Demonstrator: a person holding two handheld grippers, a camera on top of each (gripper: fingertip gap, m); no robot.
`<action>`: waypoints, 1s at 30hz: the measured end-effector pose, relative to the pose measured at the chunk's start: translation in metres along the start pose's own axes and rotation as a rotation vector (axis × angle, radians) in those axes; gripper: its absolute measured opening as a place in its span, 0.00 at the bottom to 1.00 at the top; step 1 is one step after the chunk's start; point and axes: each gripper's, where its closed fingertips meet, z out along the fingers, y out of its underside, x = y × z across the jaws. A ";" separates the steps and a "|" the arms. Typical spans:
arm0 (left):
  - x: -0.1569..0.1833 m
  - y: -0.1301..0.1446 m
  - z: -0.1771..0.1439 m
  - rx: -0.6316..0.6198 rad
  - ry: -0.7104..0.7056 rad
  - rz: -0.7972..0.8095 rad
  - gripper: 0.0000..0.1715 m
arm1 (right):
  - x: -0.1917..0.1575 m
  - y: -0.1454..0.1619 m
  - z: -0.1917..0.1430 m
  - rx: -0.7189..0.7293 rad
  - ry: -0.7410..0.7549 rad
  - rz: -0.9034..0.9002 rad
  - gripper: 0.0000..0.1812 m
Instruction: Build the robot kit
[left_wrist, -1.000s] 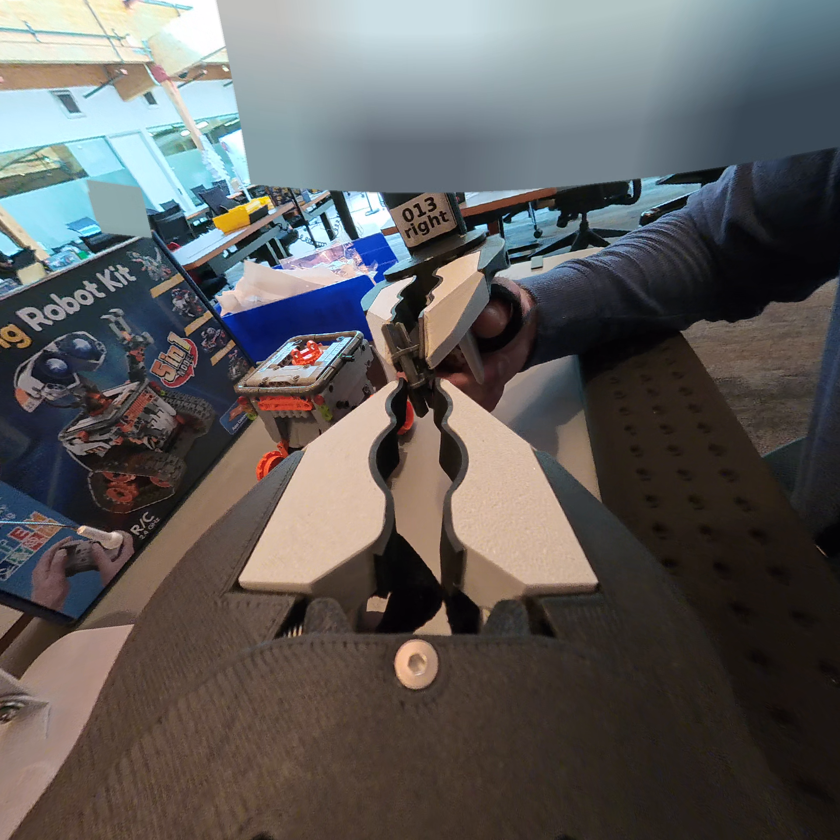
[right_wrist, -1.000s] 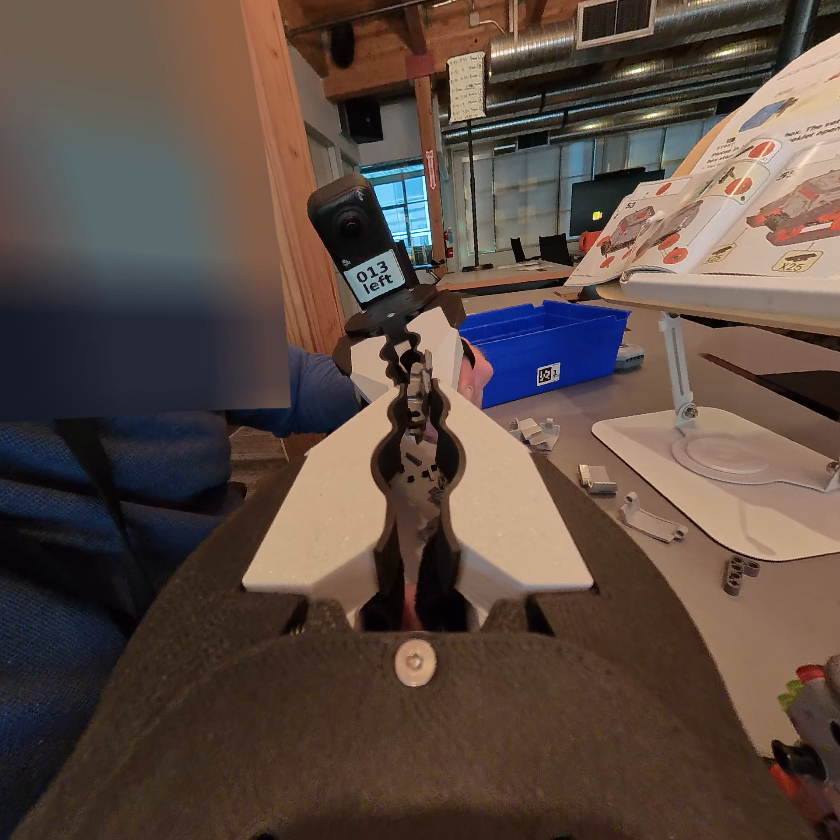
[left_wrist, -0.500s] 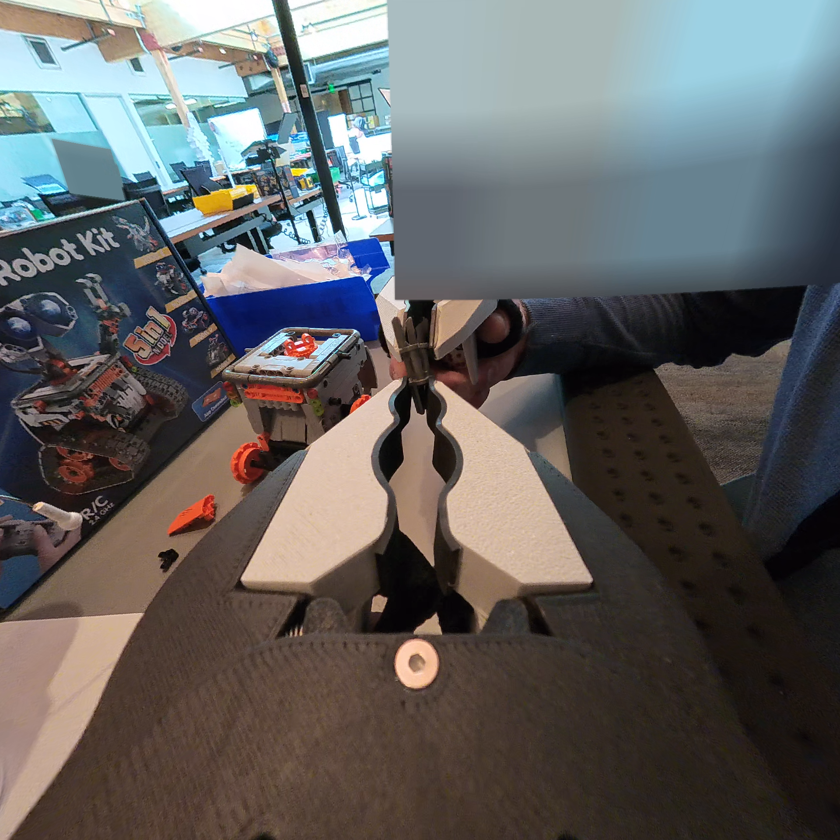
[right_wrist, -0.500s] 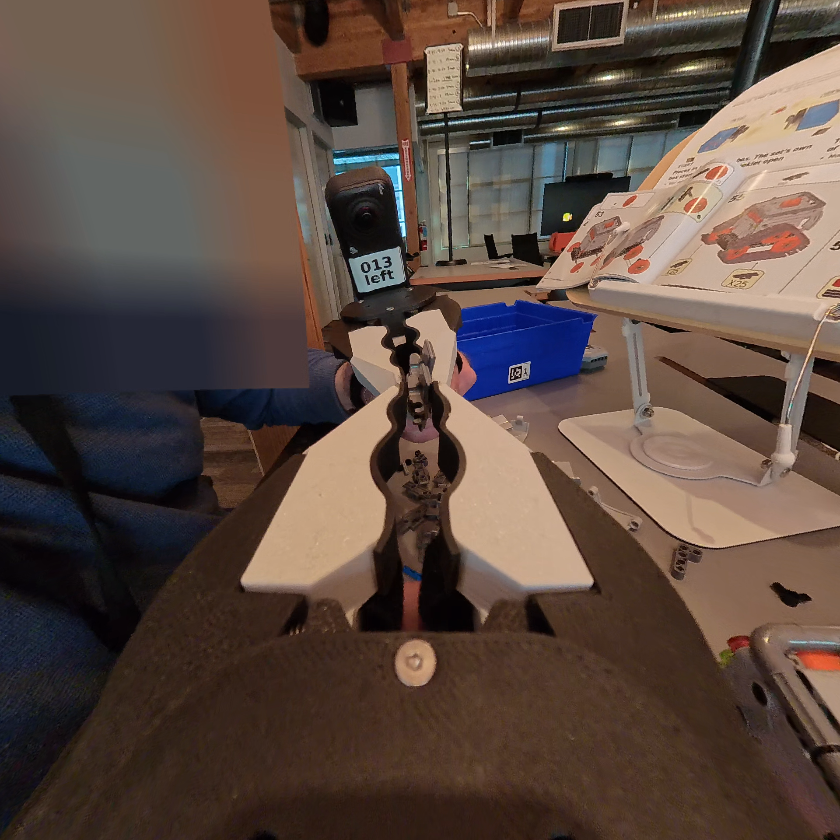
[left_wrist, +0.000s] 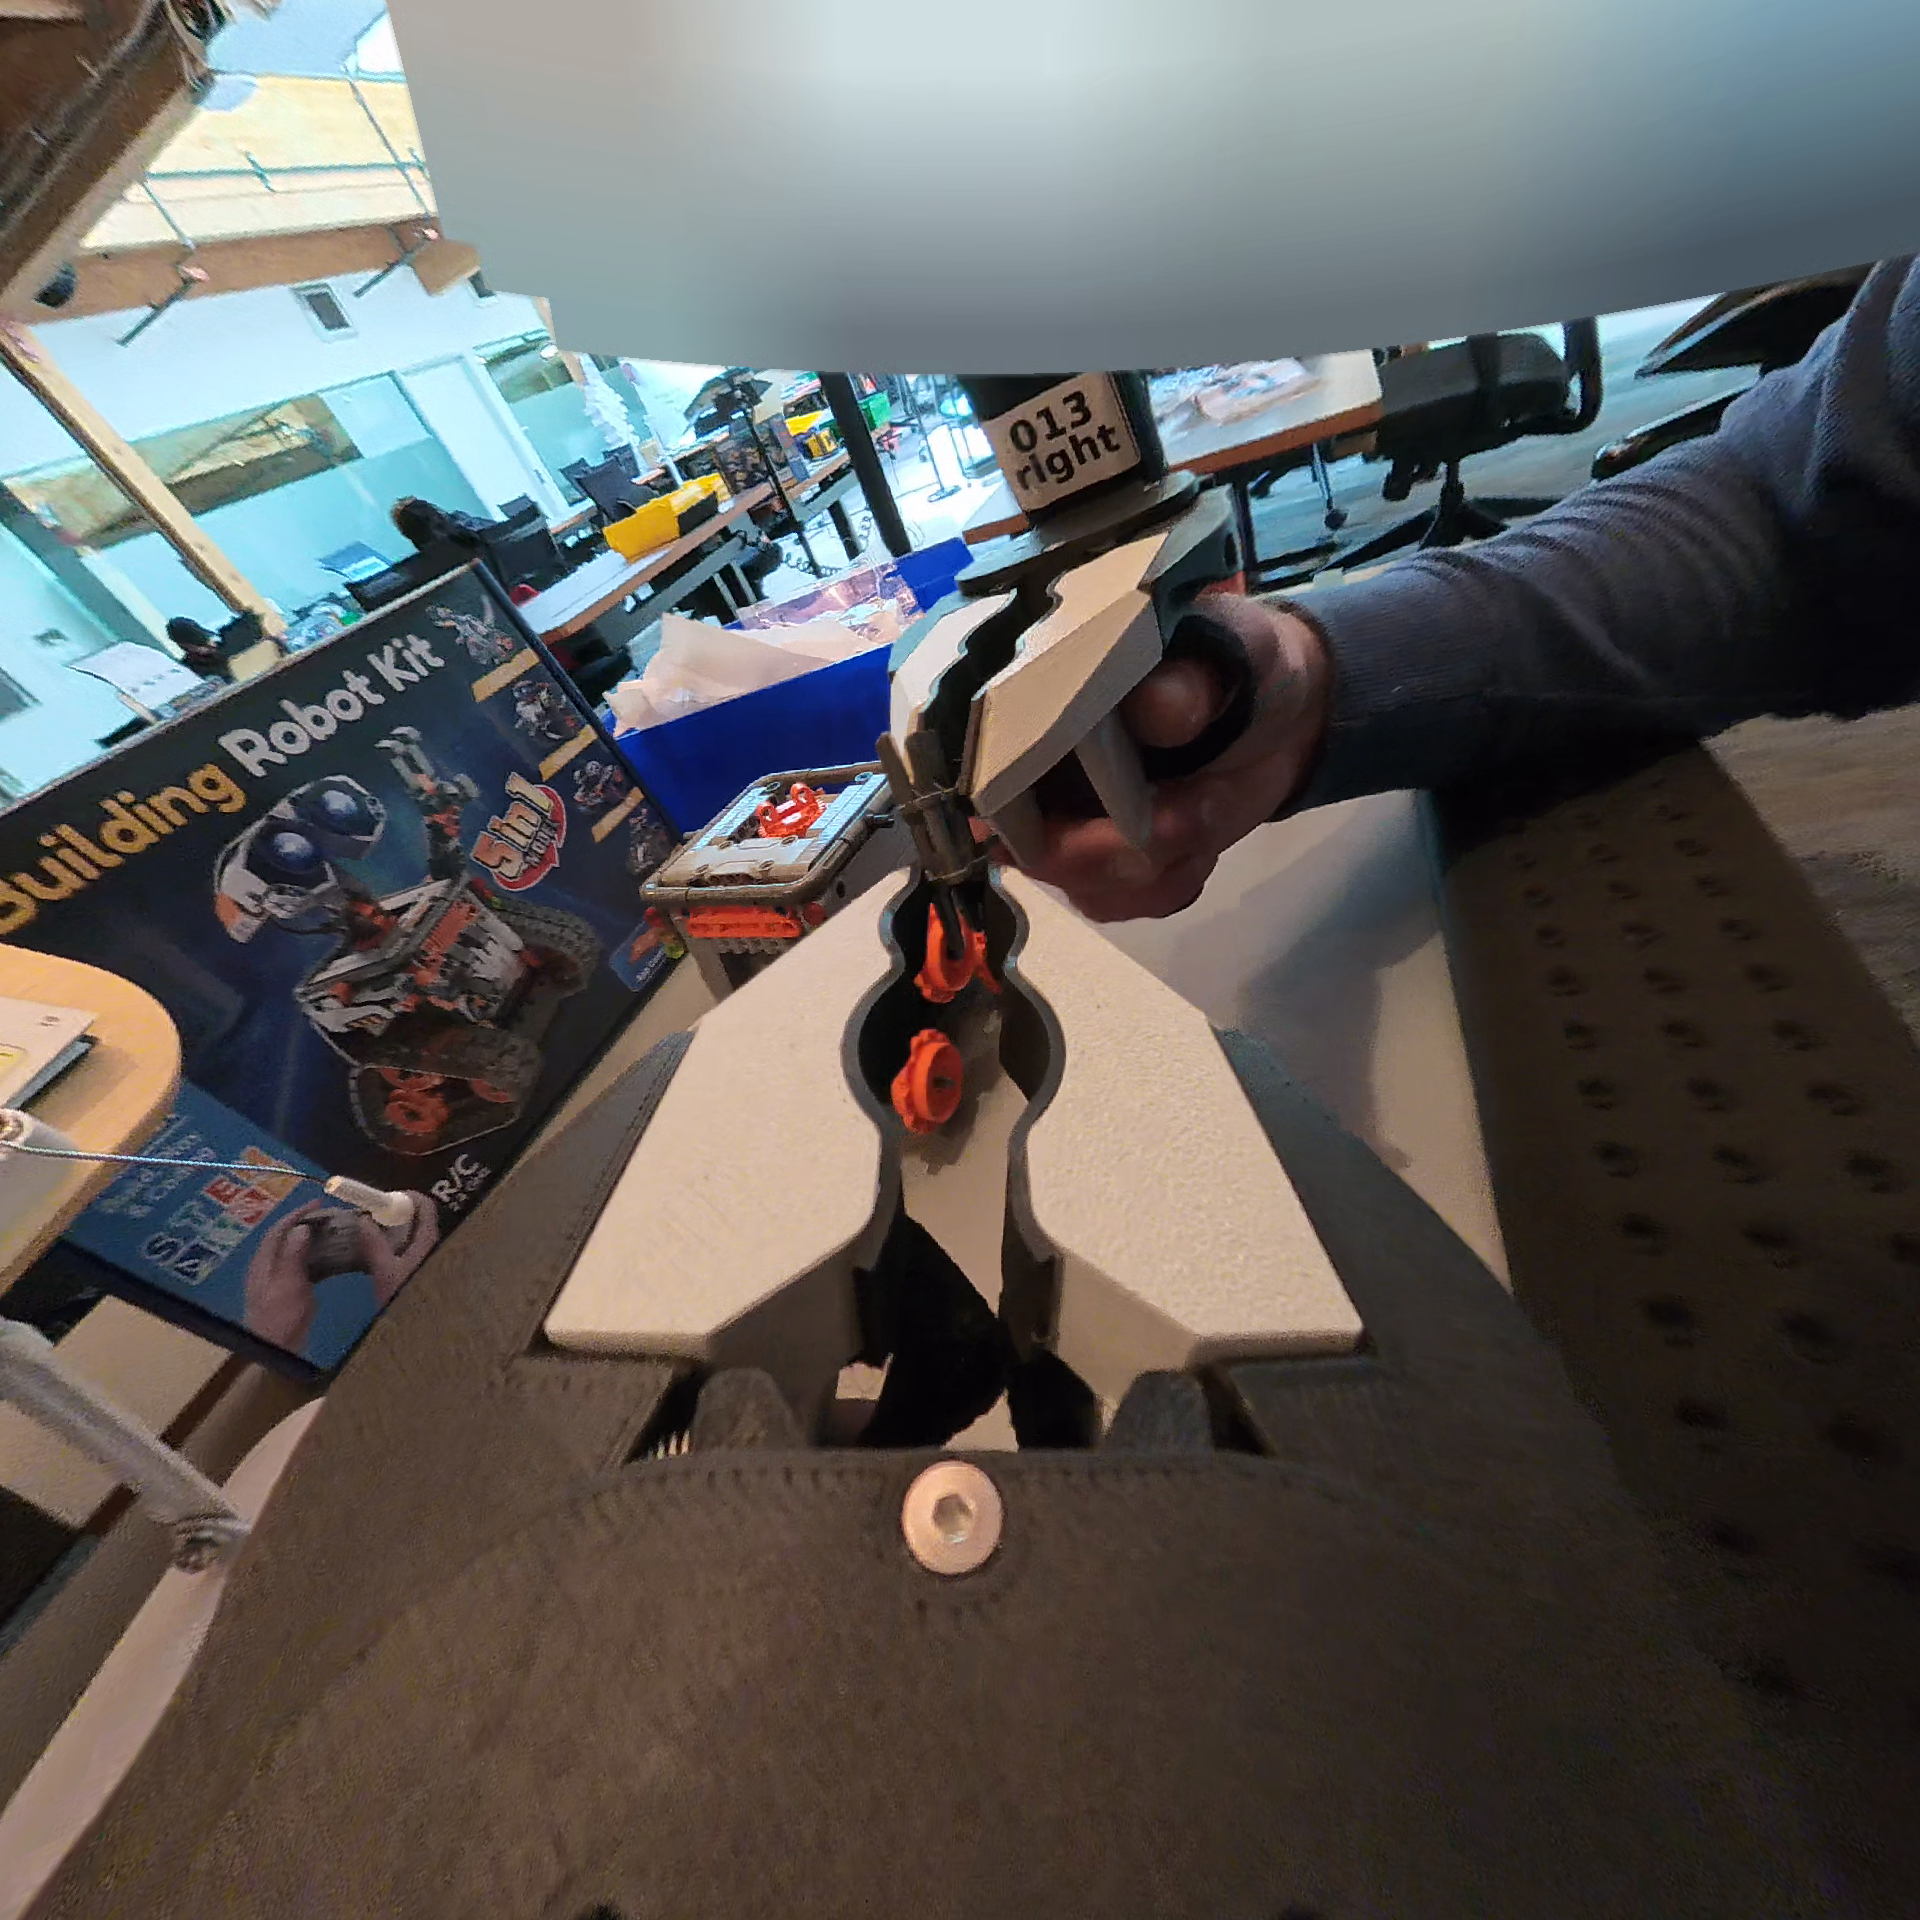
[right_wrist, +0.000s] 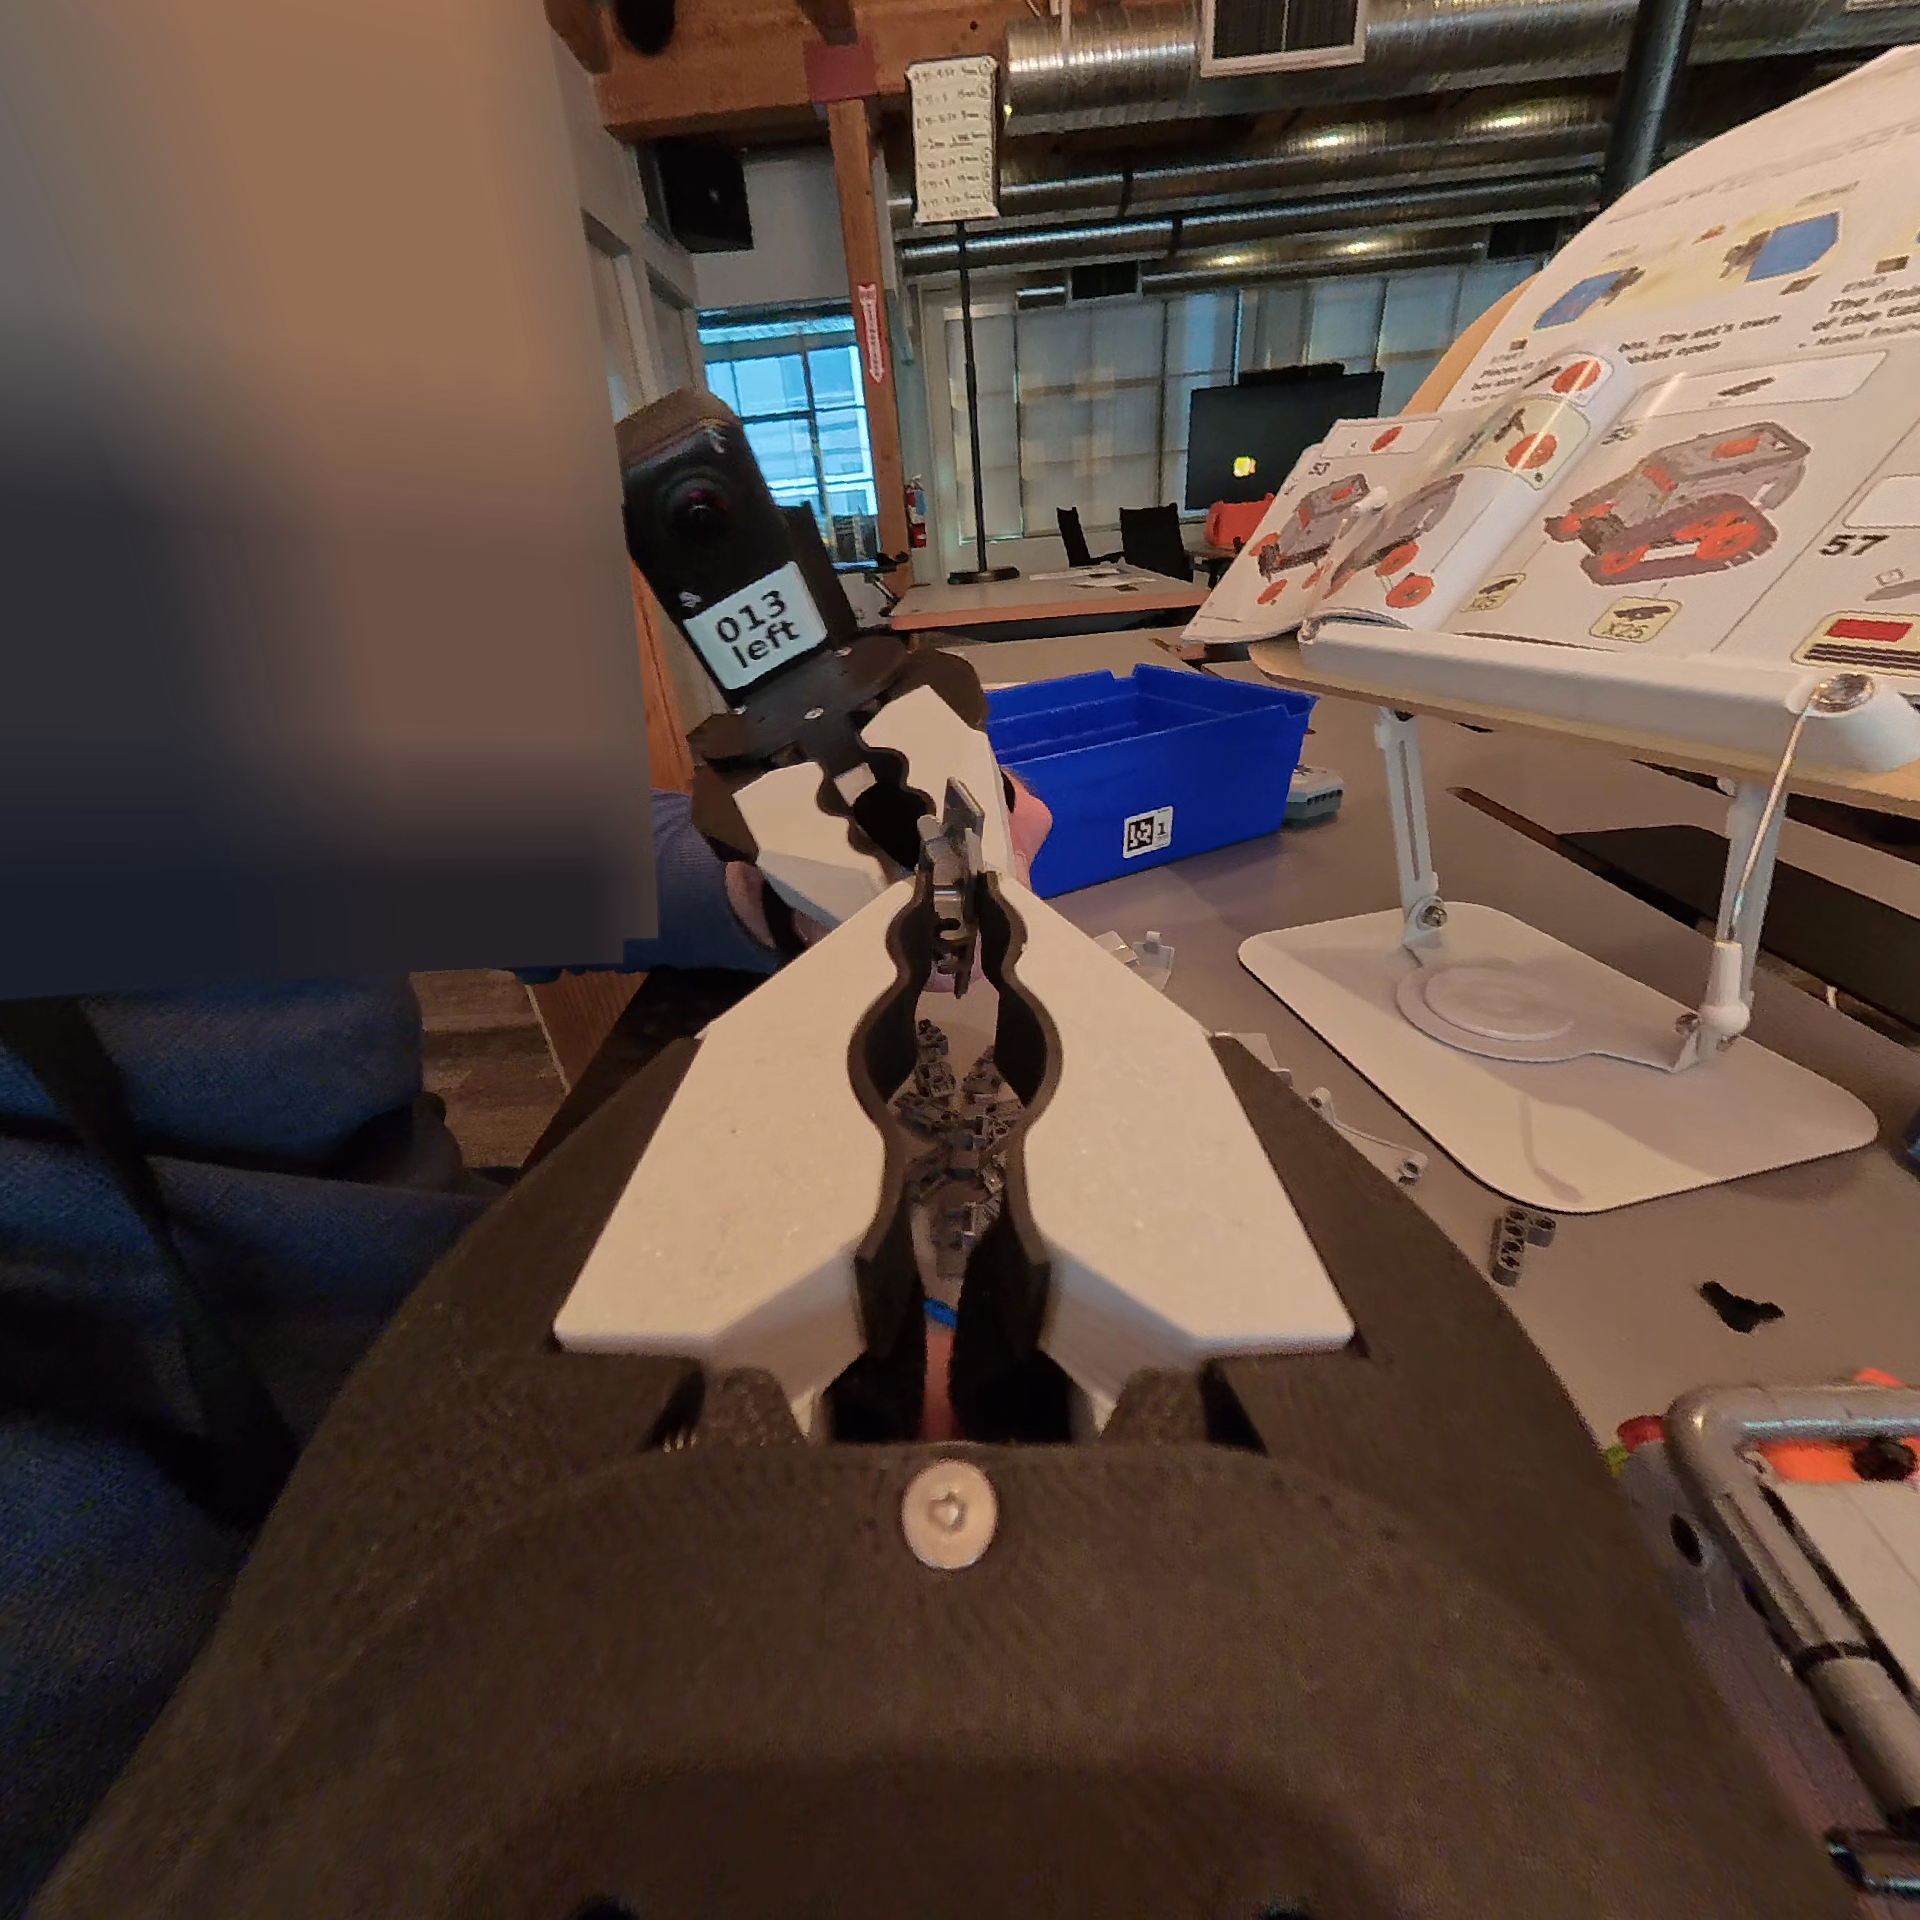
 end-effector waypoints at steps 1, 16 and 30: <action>0.000 0.002 0.001 -0.018 -0.009 0.019 0.07 | 0.002 0.000 0.000 -0.007 0.011 0.002 0.03; -0.012 0.008 0.005 -0.139 -0.268 0.353 0.04 | 0.012 0.000 0.004 -0.026 0.171 -0.093 0.03; -0.014 0.013 0.008 -0.209 -0.341 0.454 0.02 | 0.017 0.004 0.007 -0.070 0.270 -0.161 0.03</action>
